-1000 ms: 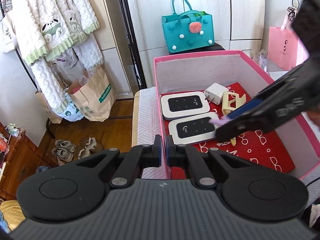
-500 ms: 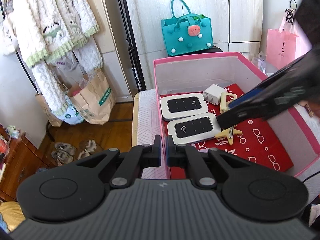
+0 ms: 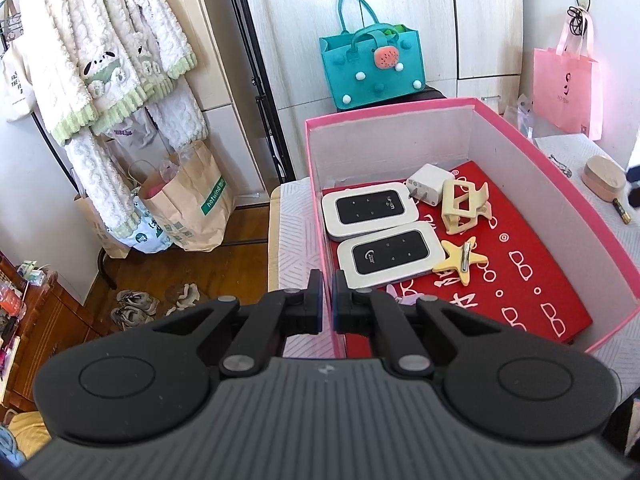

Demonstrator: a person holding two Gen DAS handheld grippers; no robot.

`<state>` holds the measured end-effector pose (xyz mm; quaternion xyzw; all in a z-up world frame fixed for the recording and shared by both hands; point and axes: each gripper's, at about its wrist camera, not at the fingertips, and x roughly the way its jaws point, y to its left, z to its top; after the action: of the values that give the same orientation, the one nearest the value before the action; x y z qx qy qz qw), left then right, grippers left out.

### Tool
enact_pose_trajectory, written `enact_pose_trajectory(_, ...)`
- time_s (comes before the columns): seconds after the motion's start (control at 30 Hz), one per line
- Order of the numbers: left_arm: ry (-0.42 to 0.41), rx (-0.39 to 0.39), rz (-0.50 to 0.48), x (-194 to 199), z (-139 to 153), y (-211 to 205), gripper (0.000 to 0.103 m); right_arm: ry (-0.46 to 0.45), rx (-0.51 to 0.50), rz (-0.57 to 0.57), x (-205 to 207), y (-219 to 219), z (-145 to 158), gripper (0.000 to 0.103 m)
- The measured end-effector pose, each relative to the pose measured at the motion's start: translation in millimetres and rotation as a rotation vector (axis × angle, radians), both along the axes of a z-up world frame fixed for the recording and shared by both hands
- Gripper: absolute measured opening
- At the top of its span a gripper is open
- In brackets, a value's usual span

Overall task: Organize rigid objects
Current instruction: 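Carry the purple star clip into the box and release, then grasp the key ring with the right gripper and lift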

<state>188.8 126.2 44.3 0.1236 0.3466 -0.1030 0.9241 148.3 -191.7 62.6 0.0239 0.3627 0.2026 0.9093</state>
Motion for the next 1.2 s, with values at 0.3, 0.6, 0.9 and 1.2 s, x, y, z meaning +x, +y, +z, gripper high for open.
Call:
enact_pose_trajectory(0.3,0.025,-0.043,0.030,5.7,0.5,4.3,0.004,0.022,0.064,0.028,-17.9,-5.4,-51.9,0.041)
enact_pose_trajectory(0.6,0.035,-0.057,0.042,4.3,-0.7,5.1,0.004,0.001,0.040,-0.036,-2.6,13.8,-91.2,0.026)
enact_pose_trajectory(0.9,0.037,-0.054,0.036,3.2,-2.1,6.7,0.004,-0.055,-0.057,-0.079,14.3,27.0,-100.2,0.028)
enact_pose_trajectory(1.2,0.036,-0.055,0.032,2.4,-2.6,5.2,0.004,-0.127,-0.095,-0.074,15.3,36.6,-101.8,0.026)
